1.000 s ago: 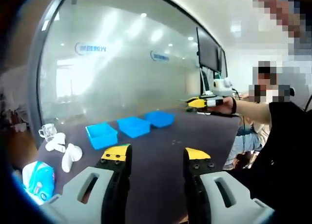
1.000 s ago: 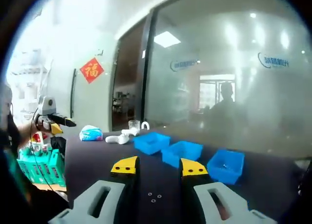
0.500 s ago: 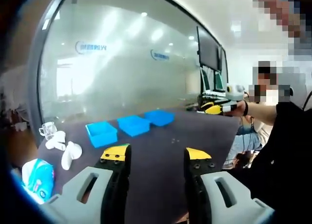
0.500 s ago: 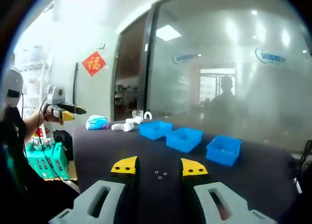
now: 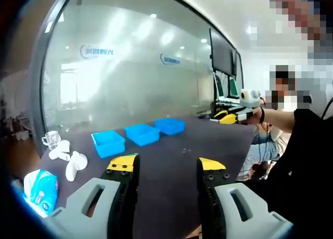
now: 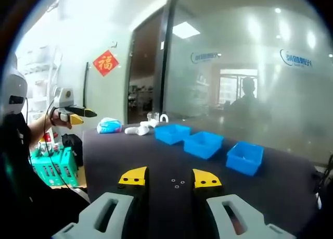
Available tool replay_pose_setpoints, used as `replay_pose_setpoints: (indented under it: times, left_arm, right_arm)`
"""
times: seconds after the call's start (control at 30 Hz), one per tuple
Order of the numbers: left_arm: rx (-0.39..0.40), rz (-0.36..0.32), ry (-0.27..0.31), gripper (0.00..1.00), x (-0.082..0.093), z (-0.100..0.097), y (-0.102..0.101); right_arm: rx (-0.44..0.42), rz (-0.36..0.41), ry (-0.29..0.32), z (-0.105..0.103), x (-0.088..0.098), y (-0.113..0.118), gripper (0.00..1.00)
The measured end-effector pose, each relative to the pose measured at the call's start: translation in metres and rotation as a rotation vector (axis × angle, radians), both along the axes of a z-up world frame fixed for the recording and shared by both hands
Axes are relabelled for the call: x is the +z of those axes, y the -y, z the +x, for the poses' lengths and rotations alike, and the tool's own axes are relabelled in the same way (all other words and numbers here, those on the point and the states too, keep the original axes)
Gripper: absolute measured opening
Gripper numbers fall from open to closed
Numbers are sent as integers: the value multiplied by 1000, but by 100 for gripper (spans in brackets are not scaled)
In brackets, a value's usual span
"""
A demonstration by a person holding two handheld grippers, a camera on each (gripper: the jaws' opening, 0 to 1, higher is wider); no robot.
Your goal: Sort the screws, nuts, and washers into the corresponding bins
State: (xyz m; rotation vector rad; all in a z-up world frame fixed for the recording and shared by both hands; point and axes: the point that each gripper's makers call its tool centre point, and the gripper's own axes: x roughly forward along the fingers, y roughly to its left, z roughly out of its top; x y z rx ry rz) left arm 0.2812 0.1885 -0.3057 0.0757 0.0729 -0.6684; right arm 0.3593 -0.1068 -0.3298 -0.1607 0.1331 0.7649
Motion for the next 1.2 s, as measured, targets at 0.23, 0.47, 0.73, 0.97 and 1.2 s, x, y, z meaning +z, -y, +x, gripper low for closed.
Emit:
replay_pose_setpoints:
  times: [0.23, 0.47, 0.73, 0.97, 1.2]
  left_arm:
    - [-1, -1, -6, 43, -2, 0, 0]
    - [2, -5, -12, 43, -6, 1, -2]
    - [-4, 5, -32, 43, -14, 2, -4]
    - [-4, 2, -44, 44, -18, 3, -4]
    - [-2, 0, -43, 44, -18, 2, -7]
  right_arm:
    - [42, -43, -64, 0, -14, -9, 27]
    - [77, -81, -114, 4, -24, -16, 27]
    - [157, -186, -190, 14, -32, -30, 27]
    - [212, -285, -214, 20, -39, -45, 26]
    - [255, -366, -242, 25, -49, -55, 25]
